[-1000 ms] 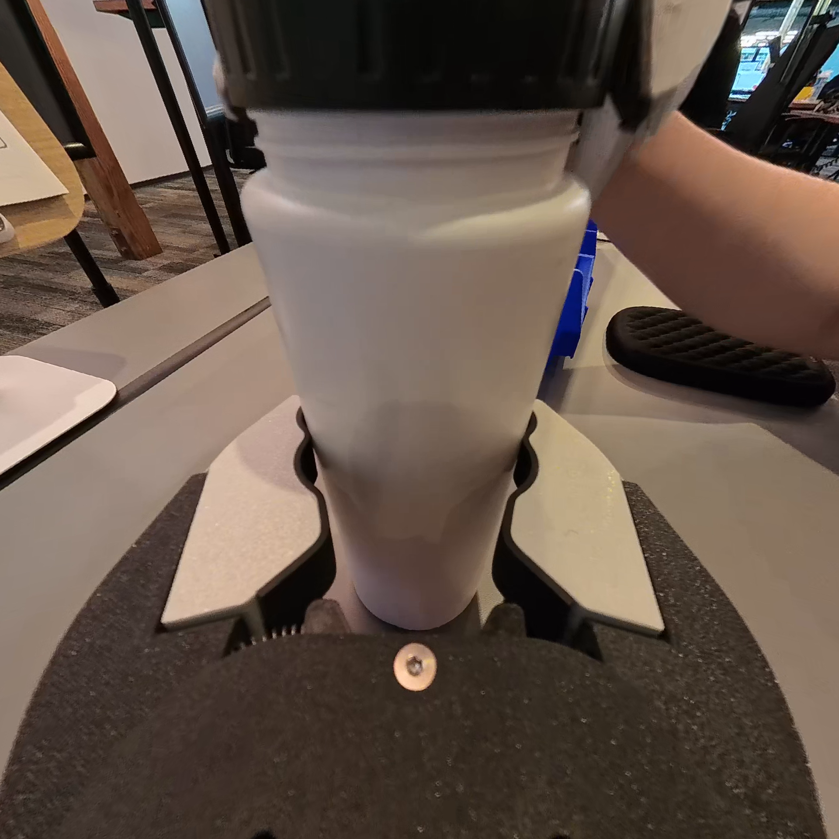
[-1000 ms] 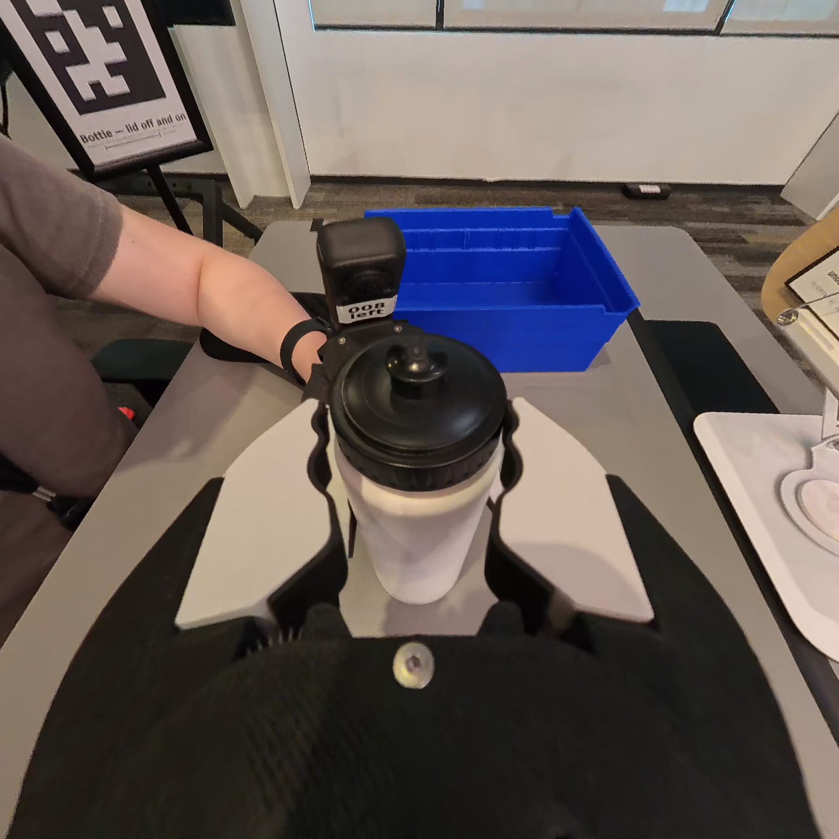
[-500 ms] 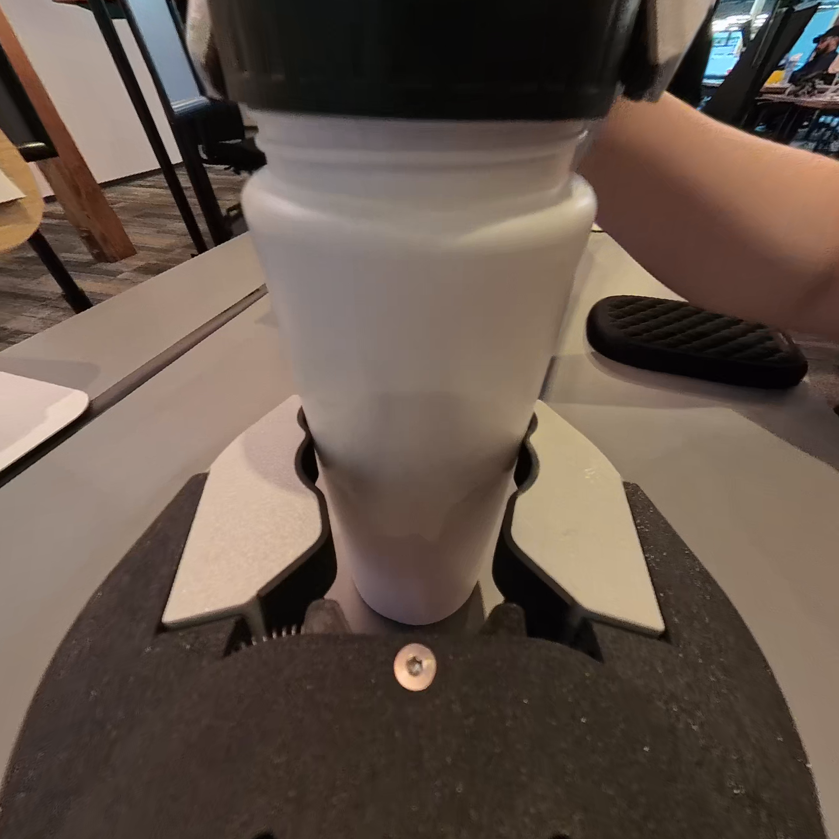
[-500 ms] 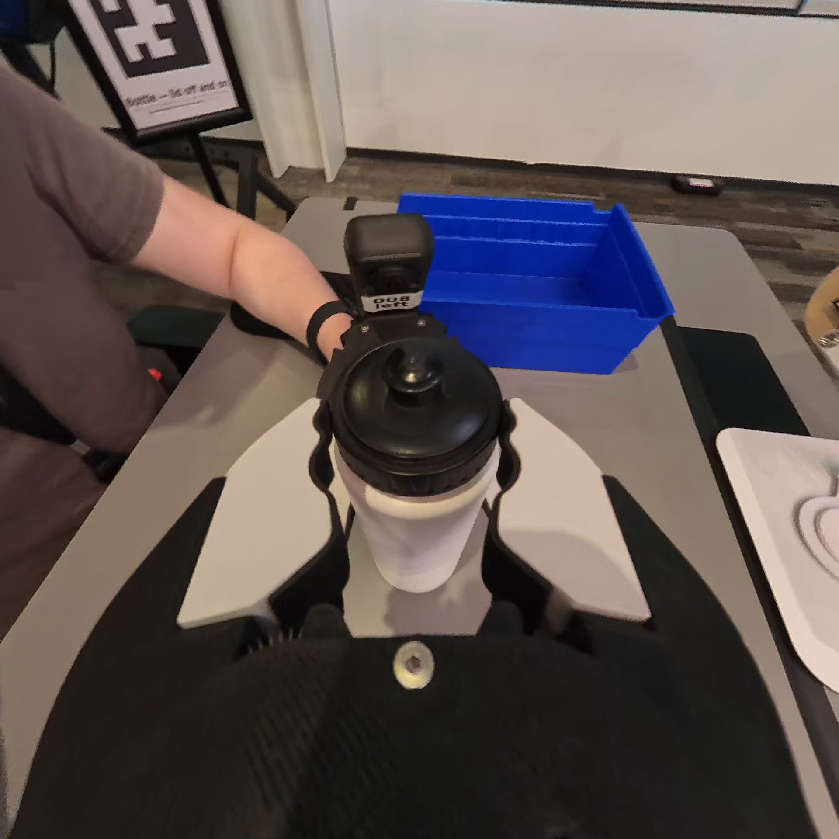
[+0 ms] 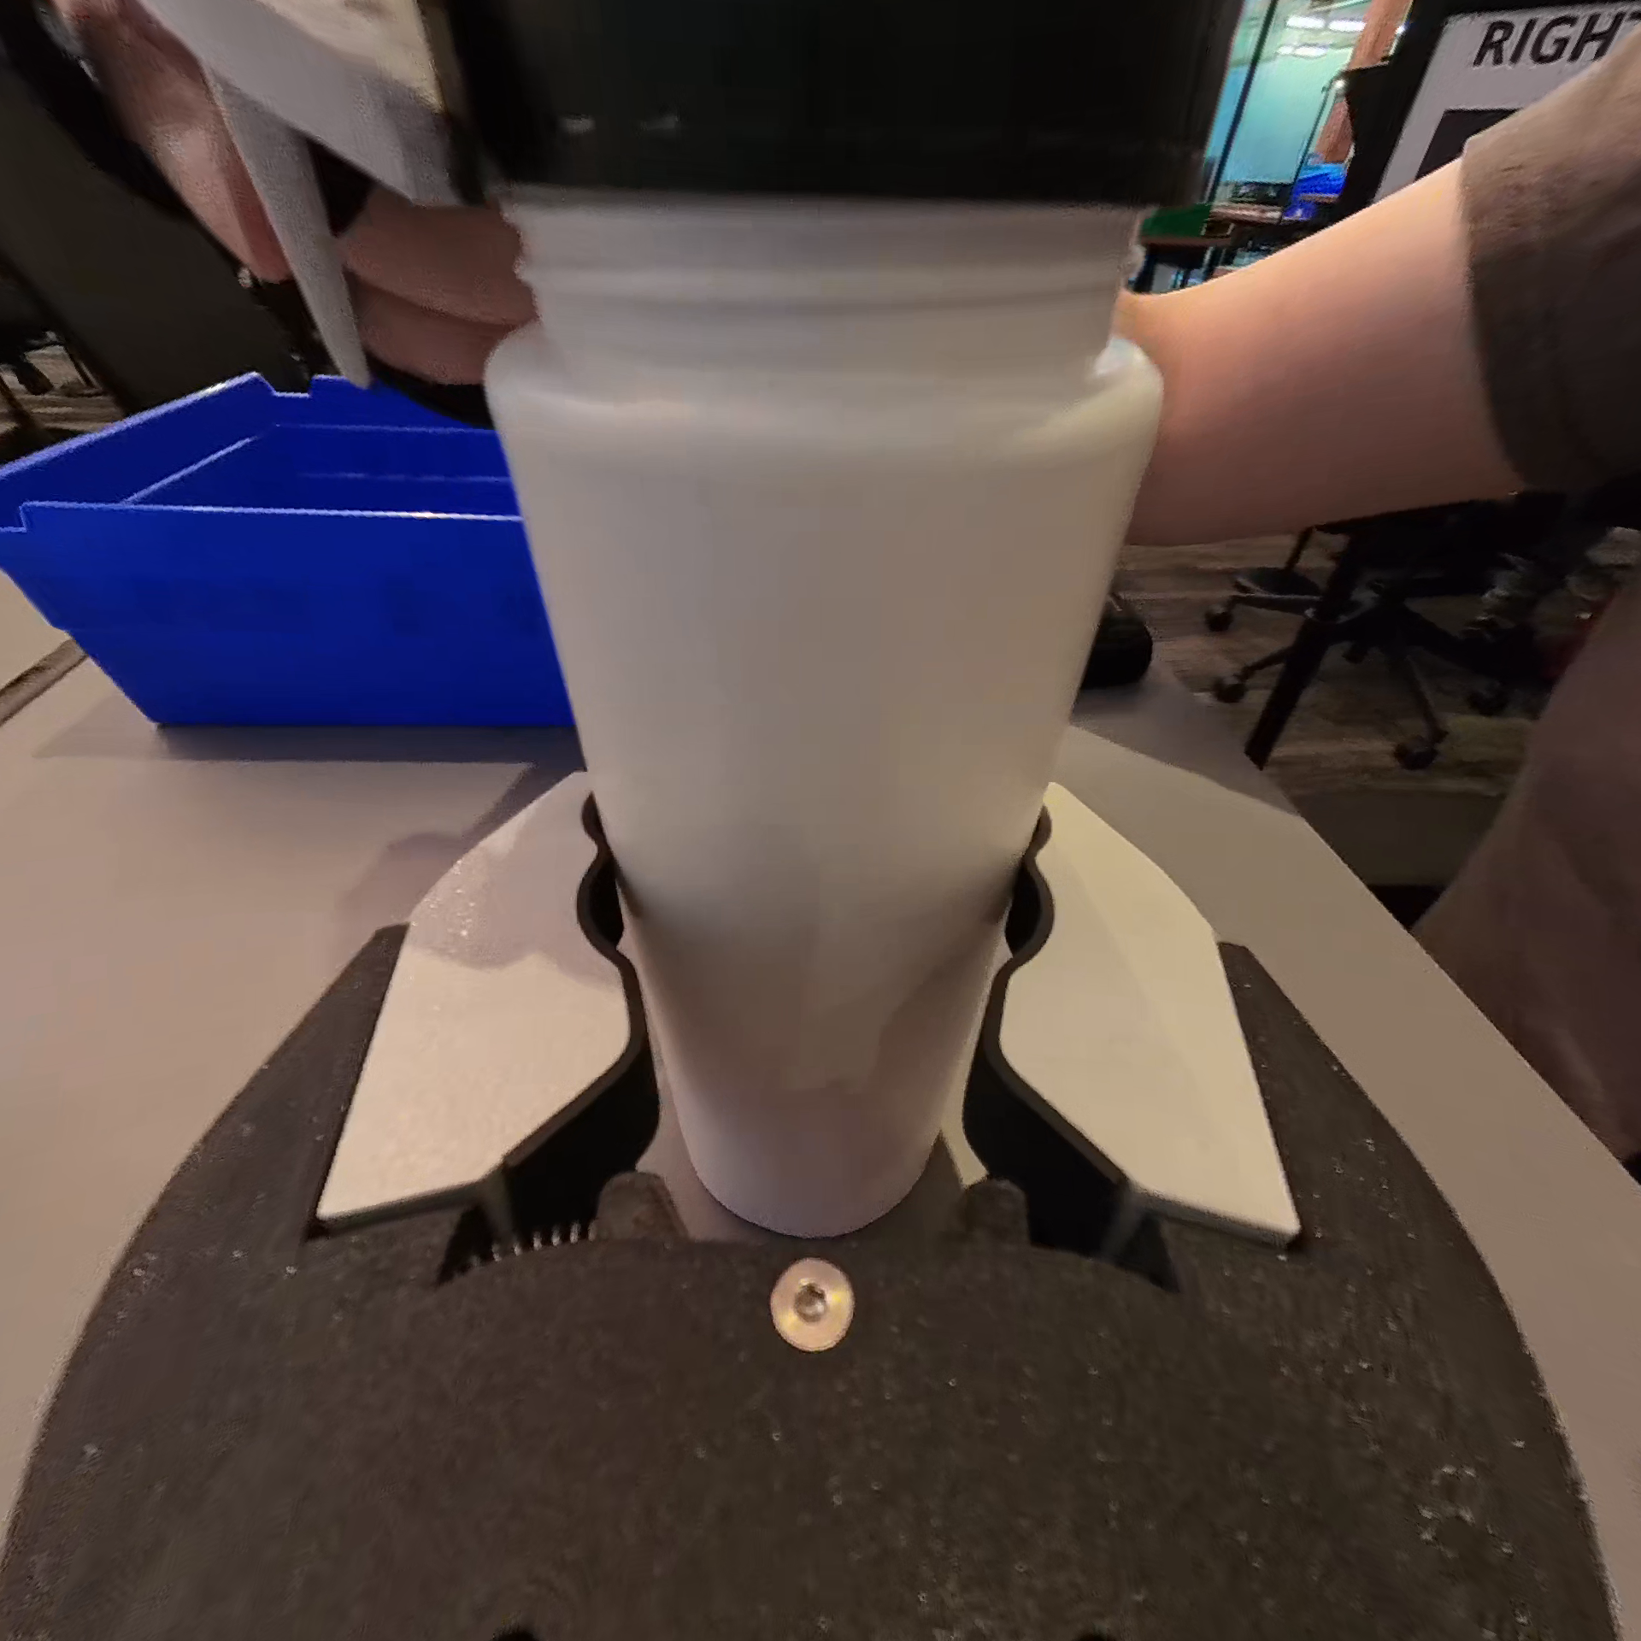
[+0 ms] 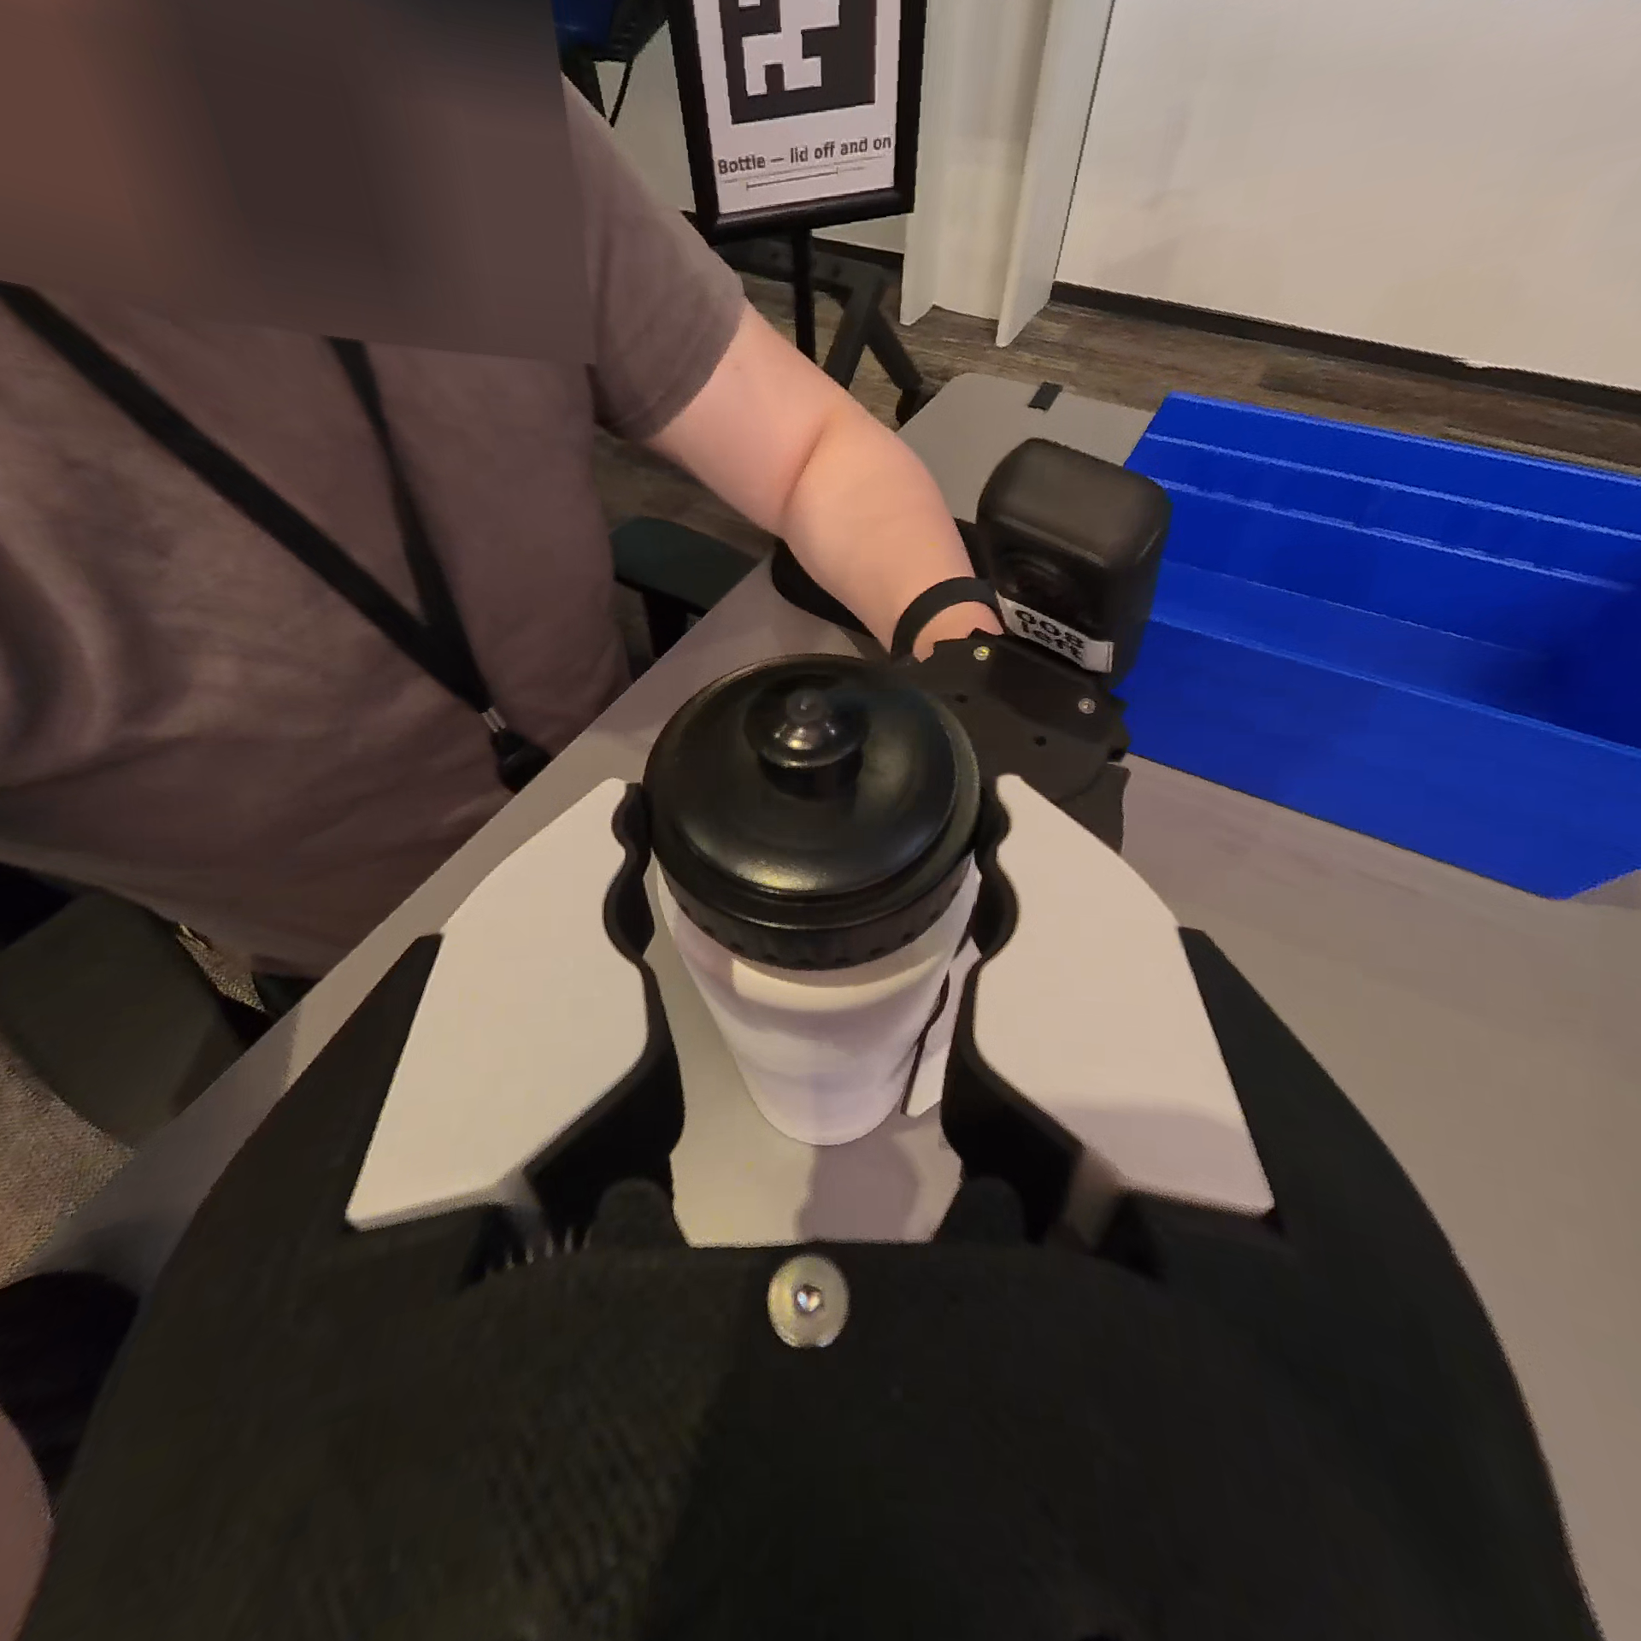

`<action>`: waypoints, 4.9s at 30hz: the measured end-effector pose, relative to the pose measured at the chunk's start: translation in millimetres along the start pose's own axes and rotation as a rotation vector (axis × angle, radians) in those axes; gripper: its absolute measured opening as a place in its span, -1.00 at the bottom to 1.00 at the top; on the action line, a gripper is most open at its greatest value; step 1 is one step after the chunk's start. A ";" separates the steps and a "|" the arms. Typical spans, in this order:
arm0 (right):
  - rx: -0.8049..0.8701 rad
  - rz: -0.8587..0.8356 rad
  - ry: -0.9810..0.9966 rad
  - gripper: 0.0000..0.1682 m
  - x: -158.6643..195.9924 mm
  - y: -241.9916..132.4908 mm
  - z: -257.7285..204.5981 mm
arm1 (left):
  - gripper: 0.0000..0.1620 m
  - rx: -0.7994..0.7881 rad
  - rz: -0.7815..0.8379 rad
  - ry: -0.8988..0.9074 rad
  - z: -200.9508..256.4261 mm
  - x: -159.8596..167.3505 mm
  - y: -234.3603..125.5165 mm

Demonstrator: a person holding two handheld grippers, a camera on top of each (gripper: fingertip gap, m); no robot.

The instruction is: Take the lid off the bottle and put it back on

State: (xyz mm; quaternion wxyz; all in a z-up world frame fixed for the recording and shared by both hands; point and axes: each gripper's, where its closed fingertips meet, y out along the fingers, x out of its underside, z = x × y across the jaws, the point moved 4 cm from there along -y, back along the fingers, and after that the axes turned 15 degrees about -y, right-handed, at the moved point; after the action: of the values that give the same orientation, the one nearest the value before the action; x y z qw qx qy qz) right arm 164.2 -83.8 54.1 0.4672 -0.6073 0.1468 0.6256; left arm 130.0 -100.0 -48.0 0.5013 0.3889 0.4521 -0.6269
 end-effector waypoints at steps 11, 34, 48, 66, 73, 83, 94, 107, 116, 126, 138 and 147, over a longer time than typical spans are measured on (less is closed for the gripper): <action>0.360 -0.149 0.163 -0.13 12.4 -17.8 23.5 | 0.07 -0.381 0.050 -0.058 -33.3 -10.4 -3.5; 0.727 -0.161 0.166 -0.09 15.7 -26.6 39.9 | 0.07 -0.659 0.081 -0.085 -59.0 -16.5 -14.2; 0.712 -0.144 0.235 -0.20 14.2 -27.1 38.1 | 0.07 -0.668 0.078 -0.103 -58.3 -15.6 -15.9; 0.730 -0.116 0.109 -0.14 8.9 -28.8 34.4 | 0.07 -0.689 0.070 -0.101 -57.9 -15.7 -14.4; 0.601 -0.082 0.143 -0.20 10.6 -29.4 39.1 | 0.07 -0.636 0.065 -0.103 -55.6 -15.0 -12.6; 0.942 -0.111 0.328 -0.21 10.1 -27.5 39.5 | 0.07 -0.719 0.069 -0.143 -60.6 -17.1 -12.8; 0.884 -0.019 0.228 -0.12 2.7 -31.0 36.4 | 0.07 -0.697 0.069 -0.115 -58.8 -15.9 -12.7; 0.645 -0.120 0.162 -0.13 16.5 -24.1 37.2 | 0.07 -0.606 0.052 -0.099 -55.0 -15.1 -8.3; 0.971 -0.151 0.312 -0.13 19.7 -24.2 43.3 | 0.07 -0.743 0.062 -0.150 -63.3 -17.7 -9.4; 0.911 -0.147 0.235 -0.08 18.4 -21.8 36.9 | 0.07 -0.727 0.061 -0.105 -61.8 -17.4 -7.8; 0.711 -0.128 0.189 -0.18 15.9 -34.8 32.5 | 0.07 -0.641 0.047 -0.102 -58.0 -16.3 -3.8; 1.148 -0.189 0.362 -0.18 15.9 -28.9 37.6 | 0.07 -0.772 0.062 -0.162 -66.6 -19.0 -5.6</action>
State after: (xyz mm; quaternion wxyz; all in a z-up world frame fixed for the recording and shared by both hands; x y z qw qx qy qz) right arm 165.5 -34.0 59.1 0.7410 -0.3655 0.4835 0.2891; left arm 130.4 -30.5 -48.3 0.6635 0.1345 0.6014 -0.4243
